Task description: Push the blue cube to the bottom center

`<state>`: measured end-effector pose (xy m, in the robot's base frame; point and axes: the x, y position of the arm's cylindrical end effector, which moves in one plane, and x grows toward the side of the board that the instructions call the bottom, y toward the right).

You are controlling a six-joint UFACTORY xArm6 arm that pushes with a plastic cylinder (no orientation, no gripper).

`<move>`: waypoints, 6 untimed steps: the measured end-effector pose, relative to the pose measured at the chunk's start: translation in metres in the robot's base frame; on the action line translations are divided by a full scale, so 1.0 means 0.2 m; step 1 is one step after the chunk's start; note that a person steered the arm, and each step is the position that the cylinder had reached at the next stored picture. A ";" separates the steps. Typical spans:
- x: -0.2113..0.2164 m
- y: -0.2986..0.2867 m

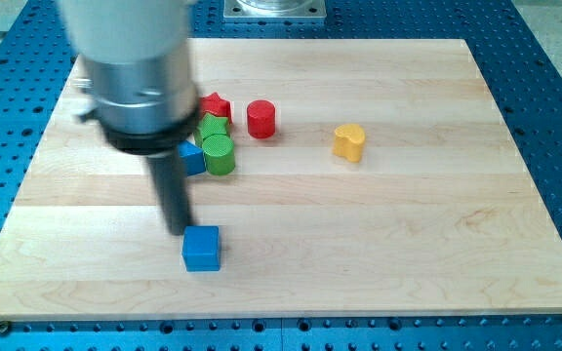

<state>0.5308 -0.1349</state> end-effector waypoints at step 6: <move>-0.80 -0.20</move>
